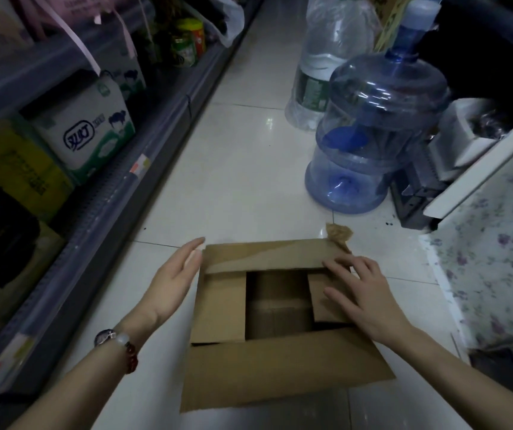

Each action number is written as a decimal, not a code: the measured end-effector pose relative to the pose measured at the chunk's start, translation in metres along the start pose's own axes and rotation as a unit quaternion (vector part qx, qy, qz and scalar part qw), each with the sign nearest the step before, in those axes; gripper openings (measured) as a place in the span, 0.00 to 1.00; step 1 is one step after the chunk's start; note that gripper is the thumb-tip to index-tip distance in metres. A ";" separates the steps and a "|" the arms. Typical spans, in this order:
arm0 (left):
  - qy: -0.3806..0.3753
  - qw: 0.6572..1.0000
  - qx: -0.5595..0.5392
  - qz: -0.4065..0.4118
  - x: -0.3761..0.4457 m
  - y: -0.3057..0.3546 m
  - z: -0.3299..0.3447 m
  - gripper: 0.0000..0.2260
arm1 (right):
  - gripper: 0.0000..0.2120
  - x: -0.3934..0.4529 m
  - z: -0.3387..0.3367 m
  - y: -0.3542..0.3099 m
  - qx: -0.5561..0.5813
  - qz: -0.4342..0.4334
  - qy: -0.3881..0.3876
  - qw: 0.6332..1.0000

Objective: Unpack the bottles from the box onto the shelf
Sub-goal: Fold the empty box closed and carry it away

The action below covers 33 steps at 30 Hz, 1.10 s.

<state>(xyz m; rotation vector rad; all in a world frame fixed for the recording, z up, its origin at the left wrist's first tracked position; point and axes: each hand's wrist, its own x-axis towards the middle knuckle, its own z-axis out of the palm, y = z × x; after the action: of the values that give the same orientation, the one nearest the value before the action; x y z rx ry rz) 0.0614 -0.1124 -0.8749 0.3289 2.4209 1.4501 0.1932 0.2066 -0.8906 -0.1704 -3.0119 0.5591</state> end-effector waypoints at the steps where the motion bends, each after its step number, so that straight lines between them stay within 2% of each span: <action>1: -0.028 0.997 0.053 0.037 -0.005 0.007 0.004 0.20 | 0.39 -0.002 0.001 0.002 0.000 0.002 -0.012 1.000; 4: -0.132 0.965 0.196 0.117 -0.016 0.015 0.020 0.29 | 0.43 -0.005 0.006 0.004 -0.018 0.012 -0.066 0.998; 6: -0.186 0.946 0.247 0.098 -0.017 0.011 0.030 0.36 | 0.46 -0.008 0.009 0.004 -0.026 0.019 -0.106 0.994; 9: -0.195 0.934 0.289 0.074 -0.016 0.004 0.037 0.35 | 0.46 -0.008 0.004 -0.007 0.001 0.042 -0.133 0.990; 12: -0.190 0.937 0.286 0.062 -0.013 0.004 0.035 0.29 | 0.38 -0.020 -0.006 -0.034 0.075 0.033 -0.101 0.991; 15: -0.199 0.934 0.291 0.062 -0.014 0.007 0.035 0.30 | 0.41 -0.055 -0.007 -0.059 0.112 -0.004 -0.088 0.990; 17: -0.197 0.935 0.287 0.061 -0.015 0.005 0.035 0.30 | 0.40 -0.078 0.000 -0.062 0.078 -0.014 -0.065 0.995; 20: -0.196 0.936 0.286 0.062 -0.015 0.005 0.035 0.29 | 0.33 -0.100 0.012 -0.049 -0.005 -0.029 0.039 0.999; 25: -0.209 0.933 0.288 0.053 -0.012 0.006 0.035 0.32 | 0.30 -0.096 0.015 -0.036 -0.079 -0.040 0.113 0.990; 28: -0.210 0.951 0.227 0.026 -0.011 0.012 0.030 0.41 | 0.30 -0.072 0.005 -0.039 -0.070 -0.041 0.167 0.983; 31: -0.202 0.973 0.103 -0.032 -0.012 0.020 0.026 0.31 | 0.34 -0.043 -0.005 -0.042 -0.070 0.002 0.158 0.985; 33: -0.205 0.974 0.072 -0.054 -0.011 0.022 0.021 0.28 | 0.37 -0.024 -0.008 -0.042 -0.066 0.035 0.135 0.988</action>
<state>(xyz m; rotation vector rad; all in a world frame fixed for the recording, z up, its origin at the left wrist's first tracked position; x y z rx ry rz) 0.0808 -0.0887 -0.8635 0.4694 2.1698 1.0401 0.2139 0.1674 -0.8690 -0.3327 -2.7856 0.3114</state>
